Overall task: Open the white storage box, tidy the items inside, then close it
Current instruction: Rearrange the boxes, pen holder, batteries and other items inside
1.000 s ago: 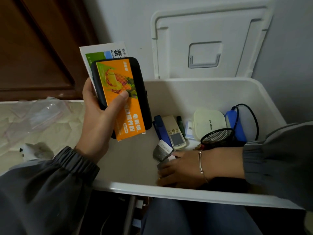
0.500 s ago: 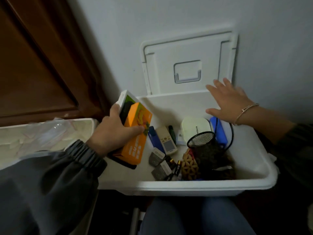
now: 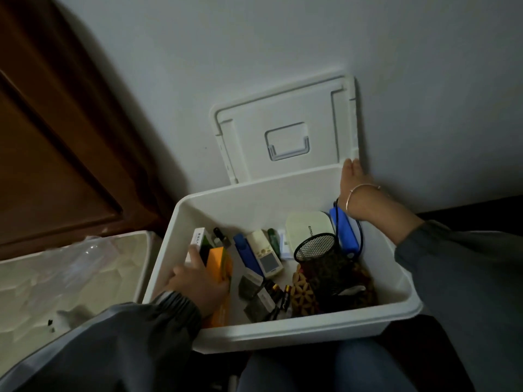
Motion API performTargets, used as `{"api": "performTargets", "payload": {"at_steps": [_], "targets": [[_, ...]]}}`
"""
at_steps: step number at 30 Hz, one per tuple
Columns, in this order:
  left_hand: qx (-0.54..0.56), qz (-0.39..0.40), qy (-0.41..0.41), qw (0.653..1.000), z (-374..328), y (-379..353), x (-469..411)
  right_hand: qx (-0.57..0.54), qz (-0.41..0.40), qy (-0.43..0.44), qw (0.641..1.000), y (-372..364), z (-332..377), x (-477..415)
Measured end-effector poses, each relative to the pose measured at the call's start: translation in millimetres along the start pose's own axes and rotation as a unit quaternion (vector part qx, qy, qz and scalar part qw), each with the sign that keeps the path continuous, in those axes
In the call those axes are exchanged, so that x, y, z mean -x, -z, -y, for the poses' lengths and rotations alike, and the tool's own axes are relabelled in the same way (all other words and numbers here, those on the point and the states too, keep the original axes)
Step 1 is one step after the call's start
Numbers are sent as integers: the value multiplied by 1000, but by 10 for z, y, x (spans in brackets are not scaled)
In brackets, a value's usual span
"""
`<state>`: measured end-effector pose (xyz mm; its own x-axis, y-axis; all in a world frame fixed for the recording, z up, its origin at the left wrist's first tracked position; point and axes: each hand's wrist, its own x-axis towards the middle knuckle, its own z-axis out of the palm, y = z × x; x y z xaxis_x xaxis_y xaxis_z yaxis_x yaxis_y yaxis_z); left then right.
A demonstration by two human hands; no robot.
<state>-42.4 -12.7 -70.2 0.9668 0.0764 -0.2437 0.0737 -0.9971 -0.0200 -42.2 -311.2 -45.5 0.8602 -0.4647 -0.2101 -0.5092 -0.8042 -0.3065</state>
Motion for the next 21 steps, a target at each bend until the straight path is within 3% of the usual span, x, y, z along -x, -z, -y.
{"api": "performTargets", "payload": {"at_steps": [8,15,18,21], "targets": [[-8,79,32,996,-93,-128,-160,-7,-3,3,1000,-52,-38,-48],[-84,56,-9,995,-97,-216,-290,-28,-10,18,999,-75,-85,-57],[-250,-10,-98,963,-130,-184,-290,-31,-12,20,999,-77,-95,-61],[-305,-66,-242,919,-73,-191,-313,-34,-10,21,999,-81,-98,-64]]}}
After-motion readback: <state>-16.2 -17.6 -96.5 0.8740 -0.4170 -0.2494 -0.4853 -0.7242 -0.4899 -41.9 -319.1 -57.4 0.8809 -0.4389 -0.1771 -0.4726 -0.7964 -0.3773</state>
